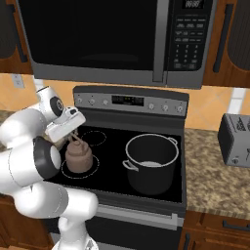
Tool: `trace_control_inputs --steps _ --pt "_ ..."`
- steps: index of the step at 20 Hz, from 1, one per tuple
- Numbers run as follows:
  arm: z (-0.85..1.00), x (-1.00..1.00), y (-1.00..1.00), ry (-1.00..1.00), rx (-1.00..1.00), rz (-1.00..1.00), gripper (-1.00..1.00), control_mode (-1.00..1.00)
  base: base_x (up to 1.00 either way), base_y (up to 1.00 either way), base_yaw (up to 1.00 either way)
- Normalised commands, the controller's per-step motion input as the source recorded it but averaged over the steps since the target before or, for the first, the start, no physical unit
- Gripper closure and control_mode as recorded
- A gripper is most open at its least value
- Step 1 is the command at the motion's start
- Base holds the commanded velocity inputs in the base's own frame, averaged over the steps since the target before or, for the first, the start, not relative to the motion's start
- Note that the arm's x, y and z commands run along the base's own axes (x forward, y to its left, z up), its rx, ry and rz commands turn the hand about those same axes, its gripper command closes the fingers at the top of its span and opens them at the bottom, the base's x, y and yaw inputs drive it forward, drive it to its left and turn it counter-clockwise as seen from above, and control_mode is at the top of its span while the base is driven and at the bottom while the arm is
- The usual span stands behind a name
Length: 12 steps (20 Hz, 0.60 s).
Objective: Pick the kettle from the counter and place it on a stove burner. Then turn the burner on.
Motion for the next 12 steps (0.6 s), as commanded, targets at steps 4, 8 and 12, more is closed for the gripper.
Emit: trace_control_inputs --steps 4,8,12 --pt "0.00 -0.03 0.00 -0.02 0.00 0.00 -1.00 -1.00 0.00 0.00 0.00" --pt "0.27 -0.08 0.01 -0.18 0.00 0.00 -1.00 -1.00 0.00 0.00 0.00" --pt "0.54 0.00 0.46 -0.39 0.01 -0.06 -1.00 -1.00 0.00 0.00 0.00"
